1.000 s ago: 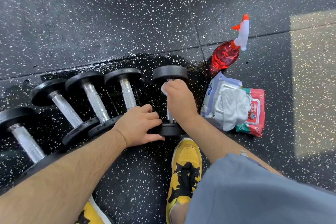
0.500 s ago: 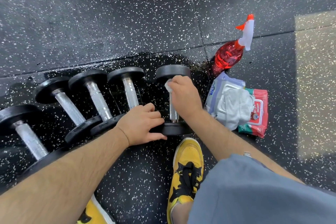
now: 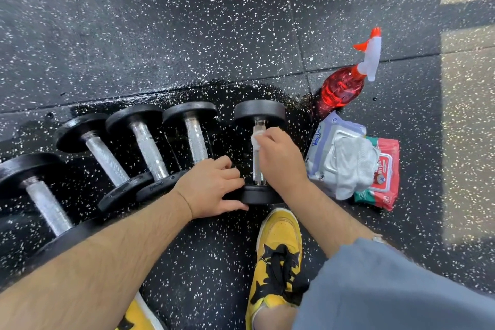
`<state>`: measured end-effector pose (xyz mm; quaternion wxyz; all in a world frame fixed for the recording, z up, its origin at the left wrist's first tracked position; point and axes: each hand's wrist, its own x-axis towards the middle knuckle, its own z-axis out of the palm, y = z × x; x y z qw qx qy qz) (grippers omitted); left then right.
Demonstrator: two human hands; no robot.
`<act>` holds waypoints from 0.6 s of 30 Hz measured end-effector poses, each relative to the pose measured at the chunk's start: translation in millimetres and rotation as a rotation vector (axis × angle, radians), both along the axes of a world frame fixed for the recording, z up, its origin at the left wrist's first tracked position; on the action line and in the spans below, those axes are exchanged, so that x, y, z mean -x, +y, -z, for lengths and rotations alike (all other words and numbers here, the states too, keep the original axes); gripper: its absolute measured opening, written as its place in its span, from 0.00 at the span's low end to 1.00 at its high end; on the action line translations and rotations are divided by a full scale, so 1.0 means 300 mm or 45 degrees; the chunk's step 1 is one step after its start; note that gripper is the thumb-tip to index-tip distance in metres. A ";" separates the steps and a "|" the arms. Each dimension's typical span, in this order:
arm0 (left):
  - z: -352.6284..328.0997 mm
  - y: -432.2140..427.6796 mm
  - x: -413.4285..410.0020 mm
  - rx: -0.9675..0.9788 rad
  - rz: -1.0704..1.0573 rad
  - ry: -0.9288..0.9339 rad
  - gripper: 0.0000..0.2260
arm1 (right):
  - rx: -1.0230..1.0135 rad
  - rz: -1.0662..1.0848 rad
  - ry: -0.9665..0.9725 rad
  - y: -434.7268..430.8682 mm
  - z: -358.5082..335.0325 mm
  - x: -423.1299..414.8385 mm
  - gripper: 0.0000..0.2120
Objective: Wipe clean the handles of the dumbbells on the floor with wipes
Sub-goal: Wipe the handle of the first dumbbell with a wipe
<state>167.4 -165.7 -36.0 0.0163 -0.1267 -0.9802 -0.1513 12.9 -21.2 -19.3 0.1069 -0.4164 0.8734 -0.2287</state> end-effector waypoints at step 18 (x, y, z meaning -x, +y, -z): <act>-0.005 0.006 -0.005 0.021 -0.008 -0.009 0.24 | 0.062 0.598 -0.552 -0.014 -0.011 -0.009 0.12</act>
